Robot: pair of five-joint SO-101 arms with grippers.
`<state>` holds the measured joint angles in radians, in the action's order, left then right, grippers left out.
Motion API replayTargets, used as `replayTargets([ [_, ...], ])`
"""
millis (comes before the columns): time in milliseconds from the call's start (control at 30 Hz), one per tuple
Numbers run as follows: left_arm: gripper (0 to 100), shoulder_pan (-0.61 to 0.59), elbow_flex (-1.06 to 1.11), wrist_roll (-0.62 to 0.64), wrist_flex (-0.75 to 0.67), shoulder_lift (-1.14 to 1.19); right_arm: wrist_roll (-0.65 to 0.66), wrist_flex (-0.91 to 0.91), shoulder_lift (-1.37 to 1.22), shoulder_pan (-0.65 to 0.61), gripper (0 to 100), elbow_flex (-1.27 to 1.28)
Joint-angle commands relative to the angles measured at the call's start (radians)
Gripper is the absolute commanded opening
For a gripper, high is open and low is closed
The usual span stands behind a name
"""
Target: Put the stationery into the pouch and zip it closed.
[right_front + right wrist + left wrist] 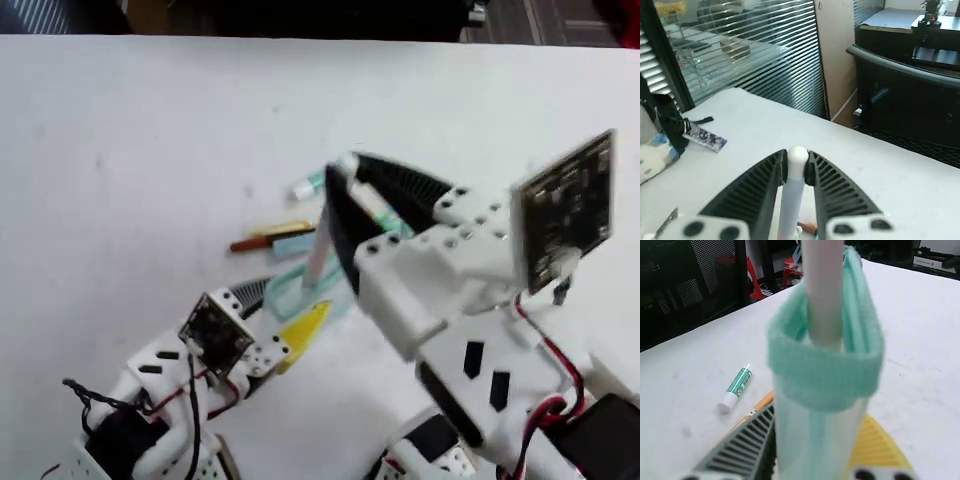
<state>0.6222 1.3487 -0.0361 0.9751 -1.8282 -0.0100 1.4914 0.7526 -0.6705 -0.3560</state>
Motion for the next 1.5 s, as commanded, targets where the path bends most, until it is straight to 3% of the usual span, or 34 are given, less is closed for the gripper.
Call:
replayTargets([
  [0,18,-0.007,-0.018,0.011,-0.003,-0.001,0.064,0.035,-0.002,-0.051,9.8,0.021],
  [100,18,-0.007,-0.018,0.009,-0.003,-0.001,0.066,0.051,-0.004,-0.053,25.5,0.023],
  [167,18,-0.007,-0.018,0.009,-0.003,-0.001,0.066,0.051,-0.007,-0.053,29.4,0.029],
  [467,18,-0.008,-0.018,0.012,-0.003,-0.001,0.072,0.048,-0.002,-0.050,25.2,0.029],
  [667,6,-0.008,-0.018,0.003,-0.014,-0.001,0.072,0.047,-0.004,-0.050,25.2,0.029],
  [833,2,-0.015,-0.032,0.000,-0.015,-0.001,0.074,0.045,-0.002,-0.047,25.2,0.025],
  [900,2,-0.074,-0.064,-0.038,-0.012,-0.001,0.071,0.039,0.001,-0.001,25.2,0.012],
  [1067,2,-0.260,-0.190,-0.064,0.000,-0.001,0.029,-0.053,0.007,0.320,25.2,-0.040],
  [1133,2,-0.295,-0.212,-0.064,0.025,-0.001,0.021,-0.059,-0.016,0.340,25.1,-0.006],
  [1300,2,-0.308,-0.198,-0.064,0.035,-0.001,0.272,-0.065,-0.160,0.257,25.1,0.173],
  [1467,2,-0.302,-0.161,-0.064,0.031,-0.001,0.505,-0.122,-0.375,0.252,25.1,0.338],
])
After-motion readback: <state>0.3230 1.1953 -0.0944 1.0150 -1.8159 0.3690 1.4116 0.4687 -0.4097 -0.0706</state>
